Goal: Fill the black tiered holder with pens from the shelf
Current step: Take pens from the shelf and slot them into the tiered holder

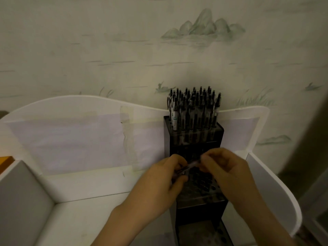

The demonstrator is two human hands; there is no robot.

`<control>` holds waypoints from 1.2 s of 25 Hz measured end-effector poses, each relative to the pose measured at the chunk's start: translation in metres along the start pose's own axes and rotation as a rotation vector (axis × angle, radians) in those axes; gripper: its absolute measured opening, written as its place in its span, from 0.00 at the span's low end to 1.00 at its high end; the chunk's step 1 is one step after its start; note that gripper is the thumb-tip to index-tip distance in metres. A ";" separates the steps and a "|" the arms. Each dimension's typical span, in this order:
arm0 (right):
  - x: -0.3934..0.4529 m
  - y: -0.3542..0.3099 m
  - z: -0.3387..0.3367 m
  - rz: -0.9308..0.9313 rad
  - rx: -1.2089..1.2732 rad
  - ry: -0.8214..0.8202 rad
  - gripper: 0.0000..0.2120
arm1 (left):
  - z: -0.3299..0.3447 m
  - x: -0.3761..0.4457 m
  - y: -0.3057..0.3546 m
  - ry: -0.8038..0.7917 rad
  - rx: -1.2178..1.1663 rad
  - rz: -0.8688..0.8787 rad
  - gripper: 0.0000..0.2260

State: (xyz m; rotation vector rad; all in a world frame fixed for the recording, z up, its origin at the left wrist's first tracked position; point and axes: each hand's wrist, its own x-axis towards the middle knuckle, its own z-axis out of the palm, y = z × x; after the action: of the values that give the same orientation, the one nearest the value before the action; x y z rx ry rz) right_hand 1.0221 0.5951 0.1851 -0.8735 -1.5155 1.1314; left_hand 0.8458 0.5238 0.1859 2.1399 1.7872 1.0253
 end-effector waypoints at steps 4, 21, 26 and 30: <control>0.013 -0.022 -0.020 -0.267 -0.069 0.258 0.05 | -0.011 -0.005 -0.002 0.137 0.284 0.000 0.15; 0.034 0.025 -0.021 -0.545 -0.531 0.024 0.08 | -0.008 0.000 0.008 0.219 0.438 -0.098 0.18; 0.039 0.034 -0.022 -0.493 -0.451 0.012 0.11 | -0.002 -0.001 0.014 0.232 0.458 -0.137 0.17; 0.044 0.039 -0.027 -0.460 -0.471 0.008 0.09 | 0.002 -0.001 0.020 0.235 0.469 -0.158 0.17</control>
State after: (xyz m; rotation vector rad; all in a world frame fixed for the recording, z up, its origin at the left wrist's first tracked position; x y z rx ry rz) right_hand 1.0375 0.6532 0.1625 -0.7708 -1.8903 0.4422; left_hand 0.8628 0.5181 0.1940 2.1363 2.4738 0.9210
